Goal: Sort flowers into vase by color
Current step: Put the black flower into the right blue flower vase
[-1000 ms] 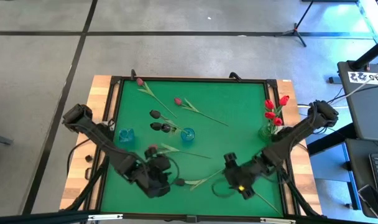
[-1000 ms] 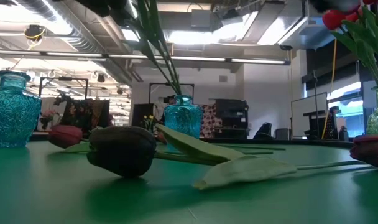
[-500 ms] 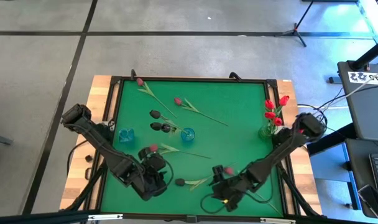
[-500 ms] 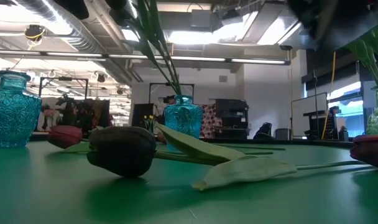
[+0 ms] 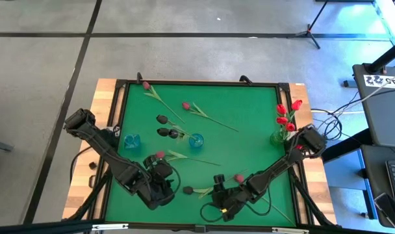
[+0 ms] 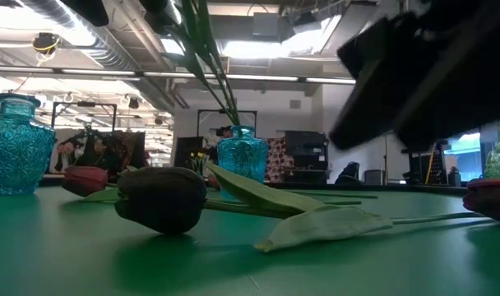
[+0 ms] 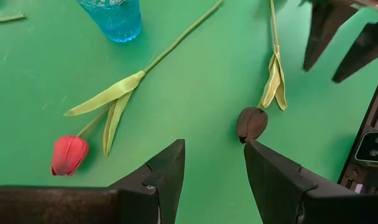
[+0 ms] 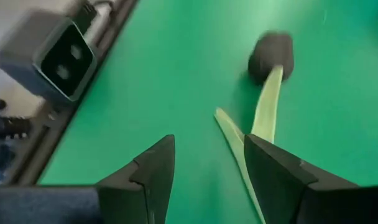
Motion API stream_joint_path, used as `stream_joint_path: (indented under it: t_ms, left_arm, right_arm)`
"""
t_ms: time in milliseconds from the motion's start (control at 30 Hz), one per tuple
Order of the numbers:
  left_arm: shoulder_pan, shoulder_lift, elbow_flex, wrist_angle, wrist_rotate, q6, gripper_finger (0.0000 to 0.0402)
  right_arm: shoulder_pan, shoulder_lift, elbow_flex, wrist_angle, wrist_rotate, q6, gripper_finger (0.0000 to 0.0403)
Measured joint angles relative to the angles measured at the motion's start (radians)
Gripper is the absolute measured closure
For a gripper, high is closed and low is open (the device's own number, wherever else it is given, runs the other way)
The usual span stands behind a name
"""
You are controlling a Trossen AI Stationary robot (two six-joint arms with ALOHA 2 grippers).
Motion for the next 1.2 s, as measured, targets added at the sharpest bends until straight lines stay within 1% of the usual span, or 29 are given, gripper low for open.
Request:
stream_joint_path:
  t_ms: [133, 300, 467, 533, 600, 667, 767, 867, 900, 1033, 1100, 1200]
  left_arm:
    - [0.000, 0.000, 0.000, 0.001, 0.003, -0.007, 0.0239]
    - [0.002, 0.000, 0.000, 0.023, 0.034, -0.016, 0.0239]
    - [-0.003, 0.000, 0.000, 0.023, 0.037, -0.028, 0.0239]
    - [-0.004, 0.000, 0.000, 0.023, 0.046, -0.031, 0.0239]
    - [-0.010, 0.000, 0.000, 0.027, 0.059, -0.032, 0.0239]
    - [-0.016, -0.007, 0.000, 0.046, 0.077, -0.030, 0.0239]
    - [-0.026, -0.035, 0.000, 0.070, 0.093, -0.015, 0.0239]
    - [-0.040, -0.078, 0.000, 0.067, 0.092, 0.002, 0.0239]
    - [-0.044, -0.091, 0.000, 0.066, 0.086, 0.008, 0.0239]
    - [-0.056, -0.148, 0.000, 0.065, 0.061, 0.016, 0.0239]
    - [-0.058, -0.167, 0.000, 0.064, 0.061, 0.028, 0.0239]
    - [-0.058, -0.187, 0.000, 0.056, 0.047, 0.075, 0.0239]
  right_arm:
    - [-0.038, 0.033, -0.001, 0.027, 0.004, 0.000, 0.0213]
    - [-0.087, 0.043, -0.001, 0.041, 0.005, -0.006, 0.0213]
    - [-0.124, 0.071, -0.001, 0.037, -0.086, -0.007, 0.0213]
    - [-0.128, 0.089, -0.001, 0.041, -0.109, -0.006, 0.0220]
    - [-0.128, 0.099, 0.001, 0.044, -0.122, -0.002, 0.0235]
    - [-0.128, 0.104, 0.002, 0.043, -0.125, 0.004, 0.0259]
    - [-0.127, 0.104, 0.002, 0.048, -0.124, 0.001, 0.0313]
    - [-0.127, 0.104, 0.011, 0.043, -0.125, -0.006, 0.0380]
    - [-0.127, 0.104, 0.020, 0.031, -0.122, -0.011, 0.0390]
    - [-0.128, 0.080, 0.080, -0.009, -0.104, -0.011, 0.0386]
    - [-0.130, 0.025, 0.113, -0.015, -0.090, -0.017, 0.0394]
    - [-0.147, -0.069, 0.154, -0.015, -0.067, -0.037, 0.0394]
